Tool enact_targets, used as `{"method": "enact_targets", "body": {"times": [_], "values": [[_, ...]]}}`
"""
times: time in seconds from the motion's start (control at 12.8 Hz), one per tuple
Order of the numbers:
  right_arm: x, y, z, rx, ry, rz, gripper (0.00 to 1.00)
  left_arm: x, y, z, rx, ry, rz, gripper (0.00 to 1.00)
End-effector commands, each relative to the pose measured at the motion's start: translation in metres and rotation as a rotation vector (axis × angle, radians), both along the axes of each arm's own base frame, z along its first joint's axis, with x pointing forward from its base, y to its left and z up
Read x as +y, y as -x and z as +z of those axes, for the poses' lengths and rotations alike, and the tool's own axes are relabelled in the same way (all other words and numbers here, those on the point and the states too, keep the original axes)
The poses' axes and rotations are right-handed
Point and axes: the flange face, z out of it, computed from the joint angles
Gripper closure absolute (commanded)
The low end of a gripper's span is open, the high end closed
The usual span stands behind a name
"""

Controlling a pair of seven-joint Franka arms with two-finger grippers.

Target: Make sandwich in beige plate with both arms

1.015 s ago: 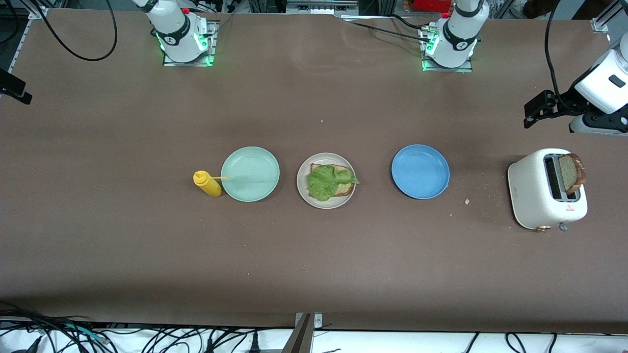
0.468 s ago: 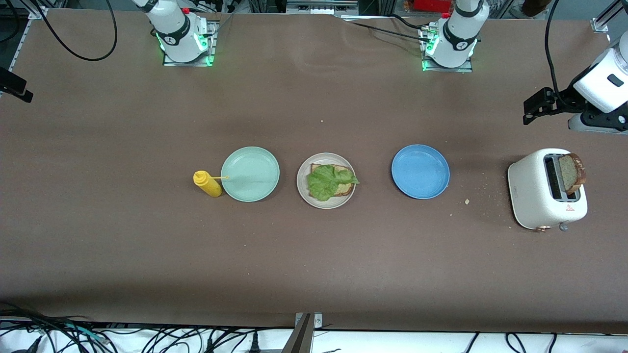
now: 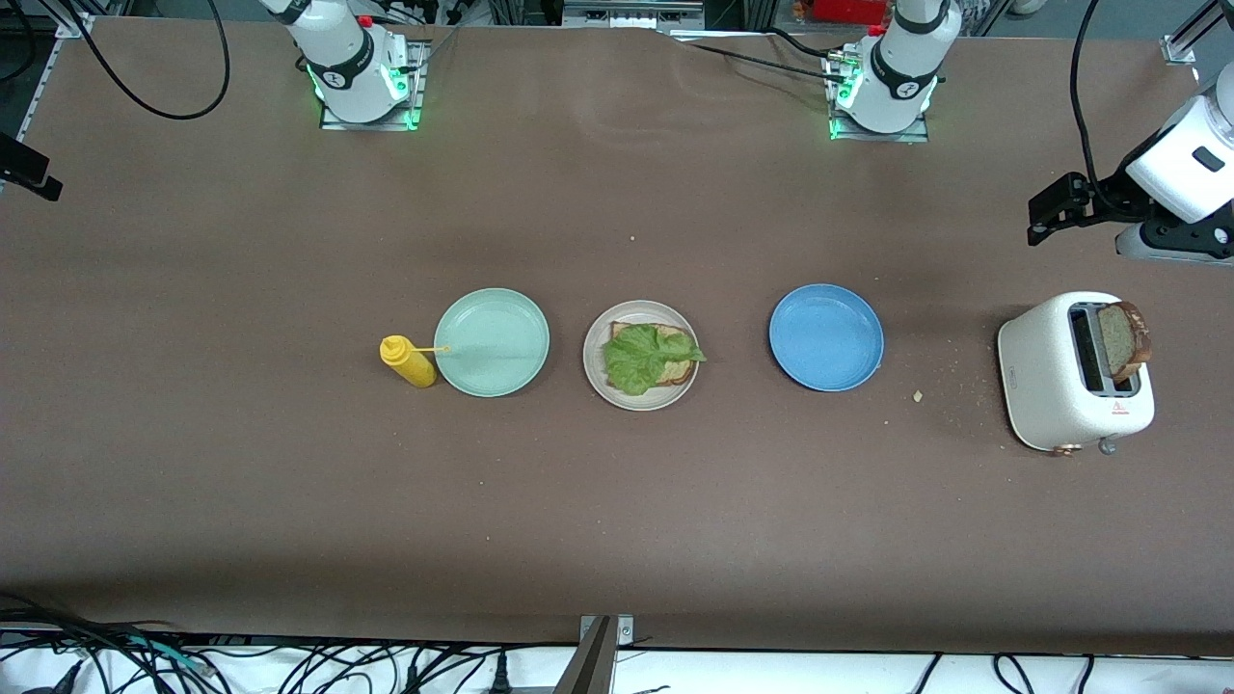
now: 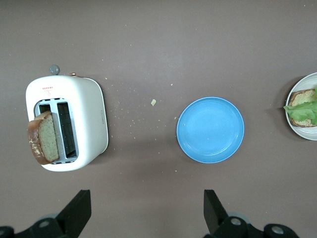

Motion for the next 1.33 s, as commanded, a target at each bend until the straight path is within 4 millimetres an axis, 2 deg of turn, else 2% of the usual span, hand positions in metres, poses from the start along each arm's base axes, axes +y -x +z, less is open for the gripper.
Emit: {"method": "enact_targets", "body": {"times": [0.0, 0.16, 1.01, 1.25], "values": [[0.007, 0.004, 0.01, 0.001, 0.013, 0.015, 0.0, 0.002, -0.005, 0.0, -0.007, 0.023, -0.008, 0.0], [0.007, 0.006, 0.002, 0.047, 0.01, 0.009, 0.0, 0.001, -0.009, -0.004, -0.01, 0.021, -0.01, 0.0], [-0.003, 0.011, 0.007, 0.051, 0.038, 0.03, 0.0, 0.001, -0.009, -0.004, -0.01, 0.023, -0.01, 0.0], [0.002, 0.01, 0.007, 0.05, 0.034, 0.038, 0.0, 0.001, -0.011, -0.004, -0.023, 0.023, -0.01, 0.0]]}}
